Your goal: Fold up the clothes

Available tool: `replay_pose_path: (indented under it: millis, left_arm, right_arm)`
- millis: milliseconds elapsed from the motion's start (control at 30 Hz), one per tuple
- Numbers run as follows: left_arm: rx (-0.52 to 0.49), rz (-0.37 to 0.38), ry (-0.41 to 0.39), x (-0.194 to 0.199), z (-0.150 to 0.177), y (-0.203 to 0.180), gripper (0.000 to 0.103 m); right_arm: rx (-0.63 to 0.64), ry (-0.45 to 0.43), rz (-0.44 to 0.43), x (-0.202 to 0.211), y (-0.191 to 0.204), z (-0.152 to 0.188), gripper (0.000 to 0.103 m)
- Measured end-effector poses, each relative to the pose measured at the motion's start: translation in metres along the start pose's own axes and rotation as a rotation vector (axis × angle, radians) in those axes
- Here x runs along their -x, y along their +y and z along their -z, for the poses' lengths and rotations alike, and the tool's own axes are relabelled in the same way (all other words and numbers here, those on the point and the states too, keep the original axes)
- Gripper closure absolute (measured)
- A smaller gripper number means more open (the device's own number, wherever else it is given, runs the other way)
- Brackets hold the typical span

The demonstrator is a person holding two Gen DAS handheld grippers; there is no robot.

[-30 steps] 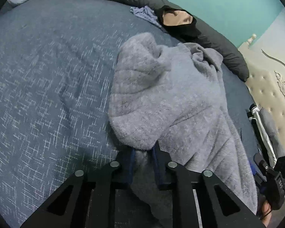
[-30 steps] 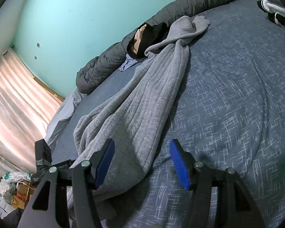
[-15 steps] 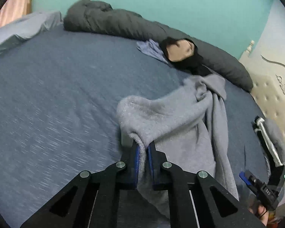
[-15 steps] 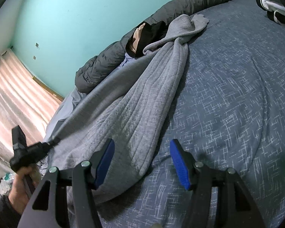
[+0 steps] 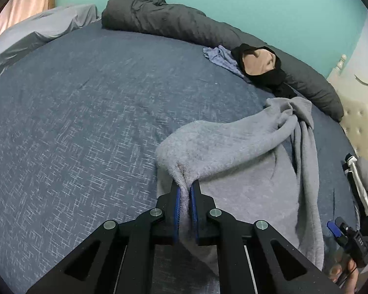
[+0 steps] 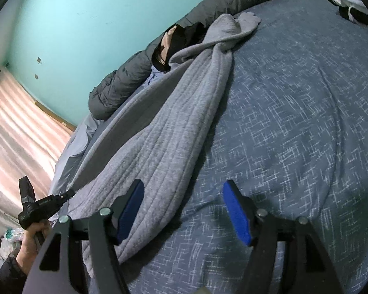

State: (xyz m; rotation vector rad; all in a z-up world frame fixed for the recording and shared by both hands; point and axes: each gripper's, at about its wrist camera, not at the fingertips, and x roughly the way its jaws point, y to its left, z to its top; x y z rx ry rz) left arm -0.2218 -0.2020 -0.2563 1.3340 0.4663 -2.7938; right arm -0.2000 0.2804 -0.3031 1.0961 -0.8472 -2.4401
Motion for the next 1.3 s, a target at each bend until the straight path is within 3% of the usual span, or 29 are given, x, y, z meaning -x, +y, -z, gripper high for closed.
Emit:
replay_pose_path:
  millis: [367,433,567,600,633,700,867,1100,1167,1200,1233,1300]
  left_arm:
    - [0.024,-0.005,0.000,0.006,0.002,0.015,0.098]
    - [0.033,-0.012,0.046,0.004,0.003,0.017,0.095]
    - [-0.050,-0.017,0.038,0.021,0.006,-0.010,0.093]
    - [-0.071,-0.007,0.041,0.025,0.007,-0.020,0.086]
    - [-0.077,0.016,0.049,0.027,0.008,-0.030,0.072]
    - [-0.091,0.061,0.066,0.029,0.011,-0.051,0.053]
    - [-0.201,0.184,0.209,0.014,0.037,-0.121,0.048]
    - [-0.304,0.193,0.301,-0.013,0.071,-0.158,0.044]
    - [-0.331,0.193,0.324,-0.020,0.081,-0.167,0.046]
    - [-0.333,0.196,0.333,-0.023,0.082,-0.168,0.060]
    - [-0.335,0.199,0.342,-0.026,0.084,-0.168,0.083]
    - [-0.363,0.177,0.326,-0.028,0.085,-0.164,0.098]
  right_arm:
    - [-0.030,0.045,-0.010,-0.010,-0.002,0.007,0.034]
    - [-0.036,0.039,-0.007,-0.009,-0.003,0.007,0.034]
    - [-0.049,0.020,-0.003,-0.004,-0.006,0.003,0.034]
    - [-0.054,0.016,-0.004,-0.002,-0.007,0.002,0.034]
    - [-0.060,0.012,-0.004,-0.001,-0.008,0.001,0.034]
    - [-0.071,0.003,-0.005,0.003,-0.011,0.000,0.034]
    - [-0.074,-0.016,-0.001,0.013,-0.013,-0.003,0.034]
    - [-0.104,-0.028,0.004,0.017,-0.020,-0.006,0.034]
    - [-0.109,-0.026,0.003,0.017,-0.021,-0.006,0.034]
    - [-0.110,-0.026,0.003,0.018,-0.021,-0.006,0.034]
    - [-0.111,-0.026,0.003,0.018,-0.021,-0.005,0.034]
    - [-0.110,-0.023,0.003,0.018,-0.021,-0.005,0.034]
